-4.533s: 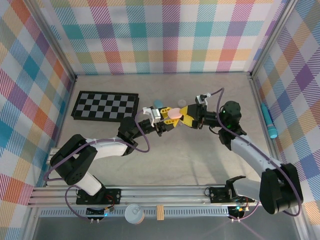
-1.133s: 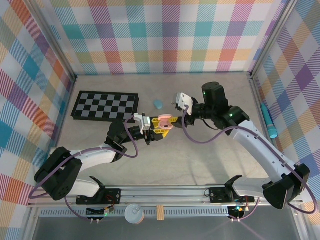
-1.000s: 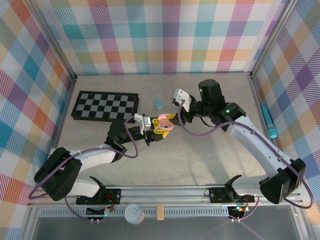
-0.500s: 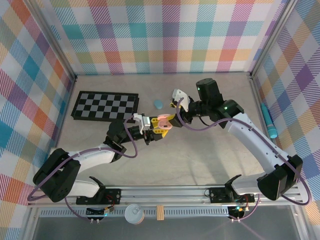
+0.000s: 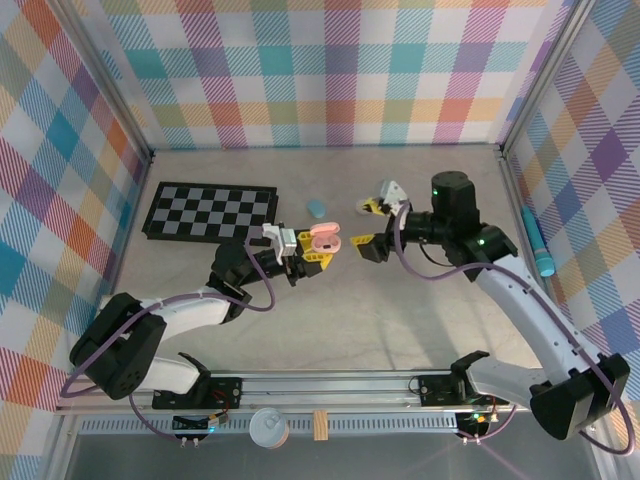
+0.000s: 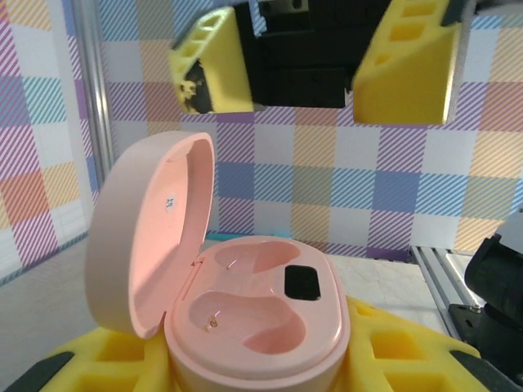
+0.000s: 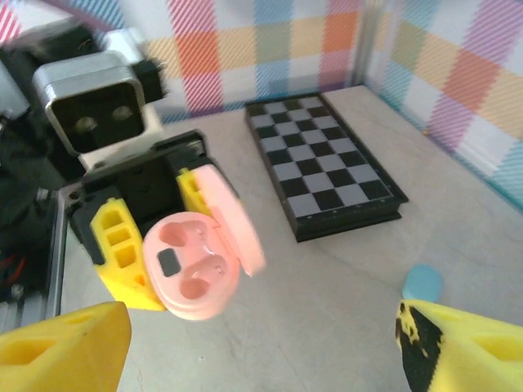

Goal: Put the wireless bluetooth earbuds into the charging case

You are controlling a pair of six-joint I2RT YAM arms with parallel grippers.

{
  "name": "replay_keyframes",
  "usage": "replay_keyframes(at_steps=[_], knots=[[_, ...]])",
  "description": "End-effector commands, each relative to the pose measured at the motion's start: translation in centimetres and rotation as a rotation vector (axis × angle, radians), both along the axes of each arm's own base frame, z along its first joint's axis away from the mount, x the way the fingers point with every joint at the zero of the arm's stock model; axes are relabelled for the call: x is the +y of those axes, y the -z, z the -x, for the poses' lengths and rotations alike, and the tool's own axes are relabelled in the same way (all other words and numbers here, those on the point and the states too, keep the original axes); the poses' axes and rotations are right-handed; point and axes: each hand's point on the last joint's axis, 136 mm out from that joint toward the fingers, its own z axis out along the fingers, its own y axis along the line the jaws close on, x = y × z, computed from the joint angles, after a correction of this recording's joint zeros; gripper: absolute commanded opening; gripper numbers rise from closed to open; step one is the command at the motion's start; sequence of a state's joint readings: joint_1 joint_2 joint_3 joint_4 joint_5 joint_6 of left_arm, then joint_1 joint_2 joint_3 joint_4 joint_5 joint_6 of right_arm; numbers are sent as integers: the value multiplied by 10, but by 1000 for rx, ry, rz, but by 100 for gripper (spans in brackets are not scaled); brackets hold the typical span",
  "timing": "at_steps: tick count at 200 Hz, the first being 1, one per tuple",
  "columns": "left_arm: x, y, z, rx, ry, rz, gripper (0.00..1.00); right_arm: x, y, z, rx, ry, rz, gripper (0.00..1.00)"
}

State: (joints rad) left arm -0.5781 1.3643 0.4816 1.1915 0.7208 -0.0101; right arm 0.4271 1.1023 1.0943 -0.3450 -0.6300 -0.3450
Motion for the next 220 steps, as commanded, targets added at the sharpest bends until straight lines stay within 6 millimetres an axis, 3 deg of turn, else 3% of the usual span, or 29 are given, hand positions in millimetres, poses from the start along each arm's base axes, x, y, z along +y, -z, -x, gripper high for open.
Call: replay_keyframes(at_steps=[1,20,48,94,138,192,220], knots=[[8,-6,1,-29,-9,30,32,-17,-15,-17,34,109,-163,84],[11,-5,-1,-28,-21,24,32,-41,1,-43,133,308,-211,84],[9,4,-1,-27,-23,-22,32,-75,49,-79,381,596,-204,83],[11,3,-1,-38,-32,-24,31,-88,131,-106,747,802,-74,78],[13,1,2,-46,-34,-28,31,-113,179,-144,1004,945,-126,72],[13,0,3,-59,-32,-34,31,-120,219,-194,1071,965,-89,69],[13,0,4,-61,-29,-34,31,-122,240,-210,1188,1011,-129,62]])
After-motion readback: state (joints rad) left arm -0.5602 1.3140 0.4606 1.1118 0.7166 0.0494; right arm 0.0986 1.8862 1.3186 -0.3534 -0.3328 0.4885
